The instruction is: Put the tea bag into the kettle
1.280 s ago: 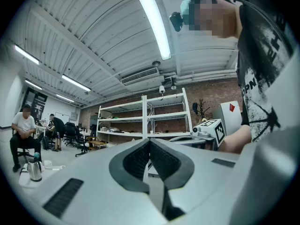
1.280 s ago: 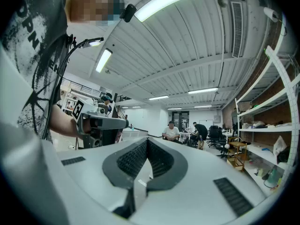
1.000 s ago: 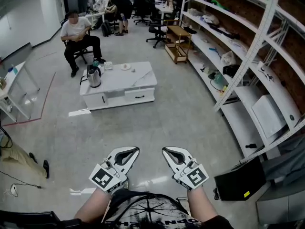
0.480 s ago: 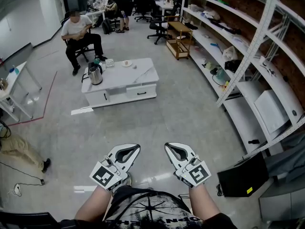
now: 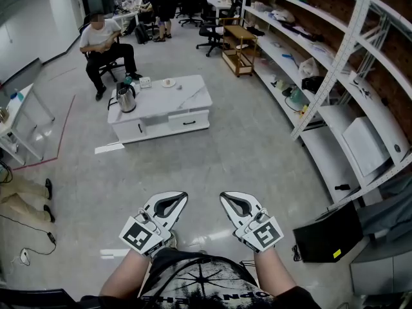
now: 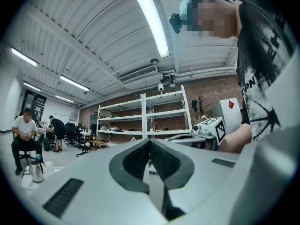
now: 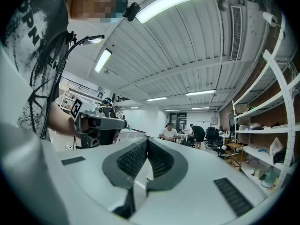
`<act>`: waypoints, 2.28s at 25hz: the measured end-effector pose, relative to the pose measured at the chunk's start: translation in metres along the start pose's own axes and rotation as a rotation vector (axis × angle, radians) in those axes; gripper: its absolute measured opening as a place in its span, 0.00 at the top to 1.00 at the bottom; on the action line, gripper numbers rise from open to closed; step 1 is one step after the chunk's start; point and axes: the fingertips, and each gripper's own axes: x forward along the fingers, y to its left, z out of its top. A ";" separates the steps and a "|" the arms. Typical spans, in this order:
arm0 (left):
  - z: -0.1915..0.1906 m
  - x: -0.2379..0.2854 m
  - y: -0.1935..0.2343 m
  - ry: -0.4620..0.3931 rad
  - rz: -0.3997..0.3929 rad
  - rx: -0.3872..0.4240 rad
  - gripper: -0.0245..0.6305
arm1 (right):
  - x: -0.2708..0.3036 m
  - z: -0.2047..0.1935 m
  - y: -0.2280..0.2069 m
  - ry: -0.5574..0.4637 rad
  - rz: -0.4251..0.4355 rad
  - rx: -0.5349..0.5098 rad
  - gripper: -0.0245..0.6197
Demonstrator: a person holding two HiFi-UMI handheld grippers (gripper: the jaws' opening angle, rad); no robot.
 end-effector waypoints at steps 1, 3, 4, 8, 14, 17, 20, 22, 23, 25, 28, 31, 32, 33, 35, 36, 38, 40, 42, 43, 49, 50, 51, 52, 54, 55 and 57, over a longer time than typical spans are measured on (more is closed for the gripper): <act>-0.001 0.000 0.001 -0.001 0.006 0.000 0.95 | -0.002 -0.001 -0.003 0.001 -0.009 0.004 0.95; -0.005 0.001 0.001 -0.002 0.009 0.000 0.95 | -0.005 -0.003 -0.010 -0.002 -0.021 0.020 0.95; -0.004 0.003 0.001 -0.003 0.007 0.003 0.95 | -0.005 -0.002 -0.012 -0.008 -0.021 0.026 0.95; -0.016 0.001 -0.002 0.018 0.011 0.005 0.95 | -0.001 0.000 -0.011 -0.028 -0.021 0.002 0.95; -0.016 0.001 0.003 0.027 0.019 -0.023 0.95 | 0.012 -0.013 -0.011 0.014 -0.004 -0.015 0.95; -0.018 -0.002 0.017 0.012 0.029 -0.034 0.95 | 0.029 -0.010 -0.014 -0.008 0.005 -0.012 0.95; -0.026 -0.007 0.037 0.013 0.042 -0.039 0.95 | 0.049 -0.013 -0.018 0.004 0.013 -0.028 0.95; -0.021 -0.007 0.051 -0.001 0.043 -0.044 0.95 | 0.066 -0.011 -0.019 -0.002 0.025 -0.030 0.95; -0.020 -0.006 0.058 -0.005 0.044 -0.044 0.95 | 0.075 -0.011 -0.022 0.003 0.028 -0.035 0.95; -0.020 -0.003 0.074 -0.005 0.047 -0.038 0.95 | 0.091 -0.014 -0.030 0.024 0.031 -0.047 0.95; -0.027 -0.002 0.107 -0.003 0.057 -0.027 0.95 | 0.120 -0.006 -0.036 -0.010 0.047 -0.044 0.95; -0.026 0.000 0.137 -0.014 0.054 -0.028 0.95 | 0.149 -0.005 -0.044 0.002 0.054 -0.049 0.95; -0.026 0.001 0.146 -0.013 0.049 -0.027 0.95 | 0.158 -0.005 -0.048 0.011 0.054 -0.052 0.95; -0.024 0.002 0.154 -0.015 0.042 -0.028 0.95 | 0.167 -0.006 -0.051 0.022 0.051 -0.057 0.95; -0.018 0.004 0.171 -0.022 0.030 -0.037 0.95 | 0.184 -0.011 -0.057 0.046 0.040 -0.061 0.95; -0.016 0.004 0.180 -0.023 0.026 -0.039 0.95 | 0.191 -0.016 -0.059 0.056 0.034 -0.058 0.95; -0.019 0.002 0.197 -0.018 0.021 -0.037 0.95 | 0.206 -0.020 -0.061 0.072 0.022 -0.058 0.95; -0.026 -0.001 0.212 -0.008 0.016 -0.038 0.95 | 0.222 -0.020 -0.060 0.071 0.018 -0.070 0.95; -0.024 0.000 0.225 -0.010 0.005 -0.041 0.95 | 0.238 -0.016 -0.058 0.050 0.026 -0.071 0.95; -0.020 0.001 0.231 -0.015 -0.002 -0.041 0.95 | 0.245 -0.017 -0.059 0.051 0.026 -0.071 0.95; -0.028 -0.001 0.268 -0.023 -0.038 -0.041 0.95 | 0.286 -0.025 -0.066 0.078 0.008 -0.095 0.95; -0.028 0.000 0.274 -0.020 -0.040 -0.039 0.95 | 0.291 -0.027 -0.068 0.089 -0.001 -0.094 0.95; -0.027 0.001 0.279 -0.015 -0.041 -0.034 0.95 | 0.295 -0.029 -0.069 0.097 -0.007 -0.092 0.95; -0.024 0.002 0.284 -0.012 -0.042 -0.026 0.95 | 0.298 -0.031 -0.070 0.101 -0.012 -0.087 0.95; -0.022 0.004 0.291 -0.017 -0.052 -0.021 0.95 | 0.305 -0.030 -0.071 0.092 -0.011 -0.082 0.95; -0.024 0.003 0.295 -0.021 -0.056 -0.024 0.95 | 0.308 -0.028 -0.071 0.084 -0.005 -0.084 0.95; -0.030 0.002 0.304 -0.021 -0.047 -0.035 0.95 | 0.315 -0.026 -0.070 0.074 0.000 -0.086 0.95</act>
